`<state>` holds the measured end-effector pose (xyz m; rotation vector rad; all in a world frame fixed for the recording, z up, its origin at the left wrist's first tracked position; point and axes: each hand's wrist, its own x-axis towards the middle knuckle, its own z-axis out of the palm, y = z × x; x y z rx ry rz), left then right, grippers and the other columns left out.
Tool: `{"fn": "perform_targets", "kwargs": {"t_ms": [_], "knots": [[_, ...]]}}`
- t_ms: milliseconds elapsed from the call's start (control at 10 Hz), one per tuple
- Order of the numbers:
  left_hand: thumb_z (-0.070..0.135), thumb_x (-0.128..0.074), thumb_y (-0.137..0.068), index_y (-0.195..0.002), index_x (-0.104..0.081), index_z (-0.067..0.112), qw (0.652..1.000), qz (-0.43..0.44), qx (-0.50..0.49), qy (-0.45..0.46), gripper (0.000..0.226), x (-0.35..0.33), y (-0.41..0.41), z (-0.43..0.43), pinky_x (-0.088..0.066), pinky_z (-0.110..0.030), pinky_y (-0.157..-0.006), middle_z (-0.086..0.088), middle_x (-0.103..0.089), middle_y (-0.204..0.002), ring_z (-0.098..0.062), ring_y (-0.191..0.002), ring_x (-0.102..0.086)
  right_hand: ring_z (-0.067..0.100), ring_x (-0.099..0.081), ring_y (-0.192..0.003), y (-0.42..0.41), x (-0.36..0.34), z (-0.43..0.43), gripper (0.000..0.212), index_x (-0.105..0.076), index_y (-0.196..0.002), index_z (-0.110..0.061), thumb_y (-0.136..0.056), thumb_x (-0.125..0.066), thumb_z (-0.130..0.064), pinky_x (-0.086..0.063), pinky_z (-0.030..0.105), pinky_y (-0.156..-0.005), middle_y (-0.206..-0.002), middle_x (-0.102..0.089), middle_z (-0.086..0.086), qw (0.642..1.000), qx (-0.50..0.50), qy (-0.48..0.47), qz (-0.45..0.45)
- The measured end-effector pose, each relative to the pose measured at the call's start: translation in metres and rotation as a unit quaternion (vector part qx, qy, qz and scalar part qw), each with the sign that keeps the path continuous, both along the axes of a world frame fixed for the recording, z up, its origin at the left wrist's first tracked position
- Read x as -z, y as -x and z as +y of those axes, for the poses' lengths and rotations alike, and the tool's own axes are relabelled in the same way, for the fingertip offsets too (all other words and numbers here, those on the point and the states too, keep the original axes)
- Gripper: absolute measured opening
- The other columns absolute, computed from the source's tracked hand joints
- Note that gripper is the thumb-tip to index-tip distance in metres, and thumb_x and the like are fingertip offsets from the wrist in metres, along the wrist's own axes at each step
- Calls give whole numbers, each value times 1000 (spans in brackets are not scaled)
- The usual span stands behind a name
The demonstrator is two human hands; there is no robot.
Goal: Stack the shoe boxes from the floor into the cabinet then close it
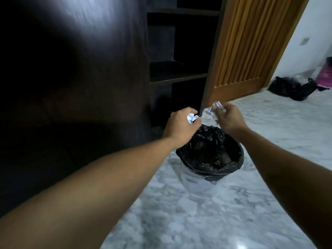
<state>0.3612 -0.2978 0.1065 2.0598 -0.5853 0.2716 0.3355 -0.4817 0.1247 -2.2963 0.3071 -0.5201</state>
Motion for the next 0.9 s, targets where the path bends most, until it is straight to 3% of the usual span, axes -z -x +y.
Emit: {"fn": "perform_targets", "kwargs": {"t_ms": [100, 200, 300, 400, 500, 600, 700, 800, 900], "knots": [[40, -66, -90, -120, -66, 23, 998, 60, 14, -7, 34, 51, -13, -38, -54, -30, -82, 0, -70, -113, -19, -102, -65, 26, -59, -65, -15, 57, -21, 34, -56, -67, -22, -101, -52, -21, -39, 30, -58, -63, -57, -2, 992, -28, 45, 116], [44, -57, -94, -131, -57, 28, 996, 88, 8, 3, 40, 59, -31, -69, -52, -34, -88, 0, -64, -127, -22, -108, -63, 26, -58, -60, -22, 80, -40, 20, -61, -86, -20, -101, -50, -25, -48, 31, -57, -67, -60, 3, 986, -6, -18, 167], [36, -46, -99, -140, -48, 26, 989, 145, 11, 17, 42, 68, -48, -96, -39, -30, -90, -2, -50, -140, -23, -122, -52, 25, -56, -63, -28, 93, -52, 29, -57, -72, -26, -101, -48, -25, -46, 33, -60, -67, -58, 2, 982, 33, -79, 170], [23, -42, -101, -136, -53, 20, 985, 164, 42, -38, 37, 86, -56, -107, -30, -24, -95, -8, -39, -139, -26, -129, -41, 19, -50, -65, -30, 93, -56, 31, -59, -81, -20, -103, -45, -37, -36, 29, -56, -66, -52, -3, 984, 50, -86, 148], [11, -53, -96, -135, -52, 16, 980, 179, 63, -64, 39, 95, -63, -112, -33, -20, -99, -8, -34, -142, -26, -129, -41, 18, -53, -76, -30, 85, -52, 38, -58, -102, -21, -103, -32, -49, -44, 32, -67, -81, -54, 4, 958, 49, -221, 177], [0, -56, -91, -138, -49, 14, 978, 172, 85, -80, 50, 95, -63, -112, -26, -10, -96, -7, -32, -145, -21, -134, -38, 18, -57, -92, -30, 82, -54, 50, -64, -104, -17, -103, -26, -49, -46, 40, -91, -104, -61, 9, 930, 40, -335, 146], [-2, -57, -90, -139, -49, 14, 981, 147, 86, -89, 52, 99, -65, -113, -23, -7, -96, -6, -32, -145, -19, -134, -38, 10, -56, -84, -27, 83, -57, 48, -63, -109, -18, -105, -24, -46, -43, 34, -74, -96, -63, 4, 917, 40, -384, 97], [7, -61, -91, -139, -49, 17, 980, 134, 92, -118, 50, 93, -62, -108, -29, -14, -98, -4, -33, -146, -20, -134, -39, 18, -59, -83, -24, 83, -56, 42, -64, -98, -19, -105, -30, -43, -50, 36, -73, -92, -63, 6, 933, 56, -343, 95], [21, -67, -90, -139, -49, 22, 976, 113, 68, -175, 52, 89, -63, -100, -37, -28, -101, -1, -33, -147, -21, -135, -36, 28, -62, -80, -22, 93, -58, 34, -66, -84, -15, -103, -43, -31, -50, 36, -70, -81, -65, 9, 964, 63, -233, 116]]}}
